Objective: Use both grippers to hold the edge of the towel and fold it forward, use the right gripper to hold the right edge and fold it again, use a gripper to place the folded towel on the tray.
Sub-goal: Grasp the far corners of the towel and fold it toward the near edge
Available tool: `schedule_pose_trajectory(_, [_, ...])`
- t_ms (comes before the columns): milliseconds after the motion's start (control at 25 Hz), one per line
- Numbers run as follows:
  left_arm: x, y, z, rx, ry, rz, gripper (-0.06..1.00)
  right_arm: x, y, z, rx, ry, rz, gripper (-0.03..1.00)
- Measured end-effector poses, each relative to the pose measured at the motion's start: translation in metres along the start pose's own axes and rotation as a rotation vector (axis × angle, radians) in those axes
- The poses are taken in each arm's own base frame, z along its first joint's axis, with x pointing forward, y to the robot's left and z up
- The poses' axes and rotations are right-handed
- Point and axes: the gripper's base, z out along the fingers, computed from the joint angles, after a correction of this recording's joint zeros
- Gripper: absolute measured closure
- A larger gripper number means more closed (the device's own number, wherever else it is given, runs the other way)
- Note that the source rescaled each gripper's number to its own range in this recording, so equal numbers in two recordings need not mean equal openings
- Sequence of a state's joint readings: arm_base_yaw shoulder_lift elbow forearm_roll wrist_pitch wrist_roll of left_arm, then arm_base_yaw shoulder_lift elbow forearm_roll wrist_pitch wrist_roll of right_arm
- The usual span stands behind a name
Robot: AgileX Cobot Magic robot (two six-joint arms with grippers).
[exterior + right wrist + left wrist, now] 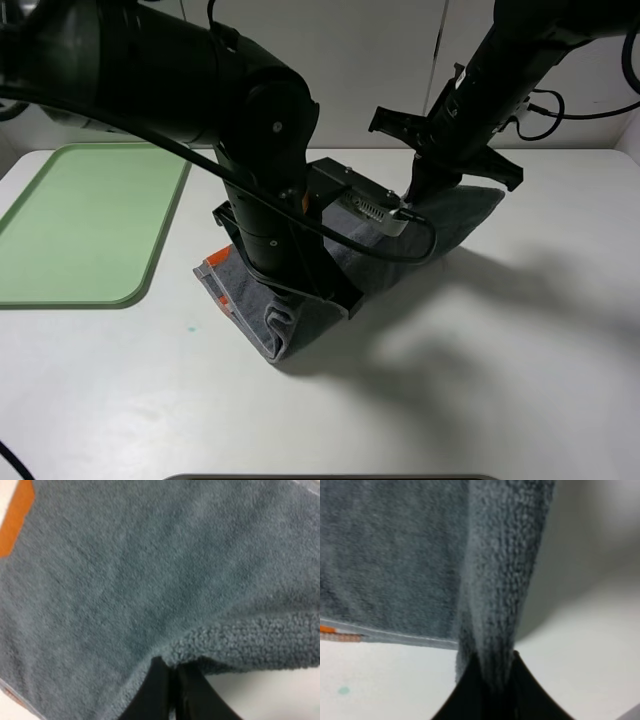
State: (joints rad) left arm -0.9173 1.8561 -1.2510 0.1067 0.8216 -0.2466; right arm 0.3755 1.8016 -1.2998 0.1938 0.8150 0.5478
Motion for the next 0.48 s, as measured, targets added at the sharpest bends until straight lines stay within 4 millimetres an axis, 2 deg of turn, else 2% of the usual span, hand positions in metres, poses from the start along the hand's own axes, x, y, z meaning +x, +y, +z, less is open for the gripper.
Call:
schedule_pose_trajectory(240, [-0.002, 0.005, -0.002, 0.001, -0.017, 0.01, 0.94, -0.004, 0.004, -0.001, -0.023, -0.026, 0.023, 0.97])
schedule_pose_trajectory(480, [-0.003, 0.006, -0.002, -0.013, -0.03, 0.022, 0.94, -0.017, 0.019, 0.004, -0.019, -0.001, 0.011, 0.97])
